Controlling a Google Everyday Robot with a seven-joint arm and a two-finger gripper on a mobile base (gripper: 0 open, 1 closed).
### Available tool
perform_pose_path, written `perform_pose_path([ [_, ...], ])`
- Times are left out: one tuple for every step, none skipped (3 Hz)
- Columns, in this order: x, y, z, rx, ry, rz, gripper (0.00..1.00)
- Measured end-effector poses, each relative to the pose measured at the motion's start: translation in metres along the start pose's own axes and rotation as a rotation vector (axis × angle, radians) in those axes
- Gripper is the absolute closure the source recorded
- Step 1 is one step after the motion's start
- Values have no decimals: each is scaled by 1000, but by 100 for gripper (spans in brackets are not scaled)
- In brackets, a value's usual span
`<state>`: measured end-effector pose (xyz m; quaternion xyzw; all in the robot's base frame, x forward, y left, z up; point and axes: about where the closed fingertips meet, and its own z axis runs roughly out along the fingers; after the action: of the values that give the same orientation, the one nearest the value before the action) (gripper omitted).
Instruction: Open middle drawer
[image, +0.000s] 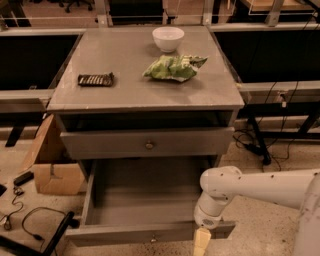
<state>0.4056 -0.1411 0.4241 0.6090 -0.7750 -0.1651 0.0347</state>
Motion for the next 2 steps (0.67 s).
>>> perform_pose_path([
  [12, 18, -72, 80, -6, -34, 0],
  [28, 38, -161, 171, -21, -69, 0],
])
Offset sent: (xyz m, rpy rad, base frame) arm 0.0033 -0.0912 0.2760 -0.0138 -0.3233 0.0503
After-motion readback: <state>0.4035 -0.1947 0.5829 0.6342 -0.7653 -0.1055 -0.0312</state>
